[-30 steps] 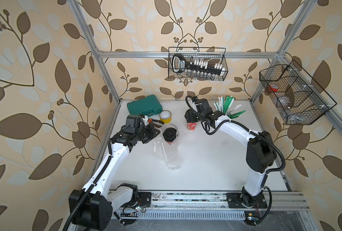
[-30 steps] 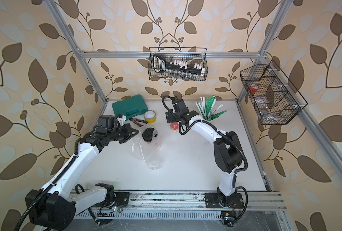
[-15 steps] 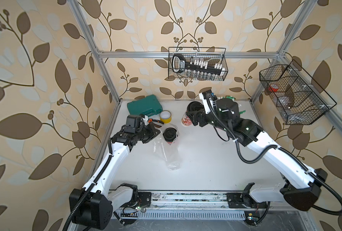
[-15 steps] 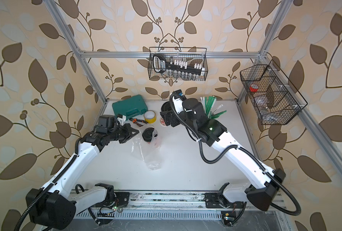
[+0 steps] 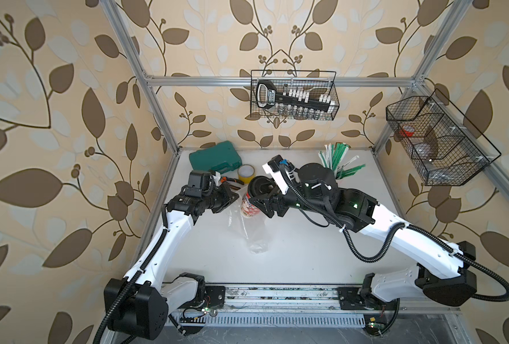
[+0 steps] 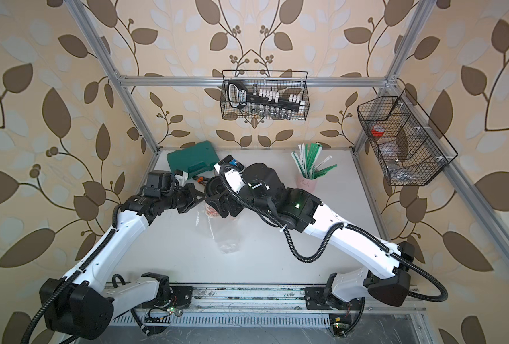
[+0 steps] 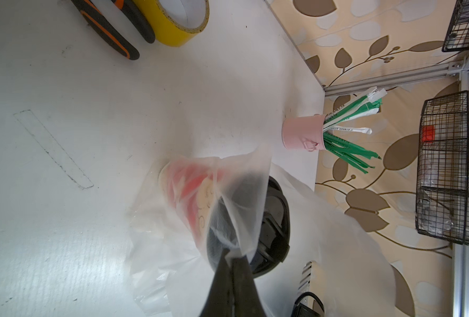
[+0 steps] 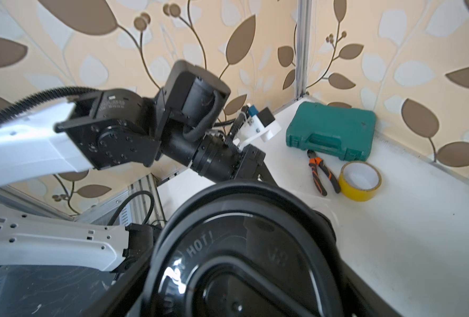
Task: Pack milk tea into plastic carrier bags
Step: Adjust the plastic carrier bag at the center of the board.
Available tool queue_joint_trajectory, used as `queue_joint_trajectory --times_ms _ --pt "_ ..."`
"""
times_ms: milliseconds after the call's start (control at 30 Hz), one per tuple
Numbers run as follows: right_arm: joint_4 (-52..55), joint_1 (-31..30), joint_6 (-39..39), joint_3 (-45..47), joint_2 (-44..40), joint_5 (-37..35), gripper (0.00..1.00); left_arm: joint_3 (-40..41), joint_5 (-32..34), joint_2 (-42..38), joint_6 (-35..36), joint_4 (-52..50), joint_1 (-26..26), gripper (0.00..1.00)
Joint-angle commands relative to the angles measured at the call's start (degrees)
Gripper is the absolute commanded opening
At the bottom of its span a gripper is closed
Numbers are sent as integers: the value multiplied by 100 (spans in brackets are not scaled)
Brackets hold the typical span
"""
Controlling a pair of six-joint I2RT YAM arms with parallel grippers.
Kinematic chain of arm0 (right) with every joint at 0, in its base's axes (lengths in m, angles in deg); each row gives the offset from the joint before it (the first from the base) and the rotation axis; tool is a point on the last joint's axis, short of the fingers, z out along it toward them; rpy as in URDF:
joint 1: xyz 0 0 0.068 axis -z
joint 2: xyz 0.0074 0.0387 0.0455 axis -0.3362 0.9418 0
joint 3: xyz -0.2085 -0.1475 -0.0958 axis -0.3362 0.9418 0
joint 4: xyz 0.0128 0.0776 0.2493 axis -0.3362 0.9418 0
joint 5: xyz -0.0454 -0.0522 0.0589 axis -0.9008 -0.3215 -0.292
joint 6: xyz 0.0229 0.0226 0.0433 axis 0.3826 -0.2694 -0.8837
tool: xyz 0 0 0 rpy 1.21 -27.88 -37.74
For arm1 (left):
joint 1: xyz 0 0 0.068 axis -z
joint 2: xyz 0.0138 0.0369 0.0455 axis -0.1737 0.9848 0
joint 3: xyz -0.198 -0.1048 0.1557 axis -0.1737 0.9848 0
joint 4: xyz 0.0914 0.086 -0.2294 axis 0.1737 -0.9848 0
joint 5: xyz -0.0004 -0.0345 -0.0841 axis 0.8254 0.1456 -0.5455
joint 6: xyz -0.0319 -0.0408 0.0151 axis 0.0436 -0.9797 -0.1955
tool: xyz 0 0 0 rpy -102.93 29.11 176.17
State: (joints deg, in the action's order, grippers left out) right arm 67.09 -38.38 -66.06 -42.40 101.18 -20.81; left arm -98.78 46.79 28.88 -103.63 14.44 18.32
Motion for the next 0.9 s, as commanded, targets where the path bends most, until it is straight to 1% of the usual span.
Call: queue_joint_trajectory --times_ms 0,33,100,133,167,200,267,367,433,467,600,700,800,867 --pt "152 -67 -77 140 -122 202 77 -261 -87 -13 -24 -118 51 1" --pt "160 -66 -89 202 -132 208 77 -270 -92 -15 -25 -132 55 7" --pt "161 -67 -89 326 -137 174 77 -287 -114 -37 -20 -187 47 28" --pt "161 -62 -80 362 -132 123 77 -290 -124 -56 -31 -219 46 43" --pt "145 -67 -88 399 -124 72 77 -301 -130 -83 -27 -263 47 64" --pt "135 -66 -89 417 -107 68 77 -324 -147 -125 -9 -340 47 75" --pt "117 -69 -80 415 -58 88 77 -371 -87 -232 35 -569 40 87" --pt "117 -63 -45 421 23 70 77 -329 119 -555 98 -927 -9 92" --pt "117 -65 -36 421 56 85 77 -200 229 -830 104 -1069 -57 99" --pt "129 -69 -28 415 77 100 77 -133 277 -960 82 -1153 -75 99" --pt "233 -65 16 381 143 88 77 142 218 -1405 36 -1538 -85 98" --pt "348 -56 64 342 201 73 77 406 -16 -1745 89 -1841 -85 93" --pt "403 -55 96 332 236 96 77 968 -392 -2055 -71 -1720 -82 89" --pt "446 -59 120 310 261 138 77 1213 -488 -2104 -118 -1682 -80 89"
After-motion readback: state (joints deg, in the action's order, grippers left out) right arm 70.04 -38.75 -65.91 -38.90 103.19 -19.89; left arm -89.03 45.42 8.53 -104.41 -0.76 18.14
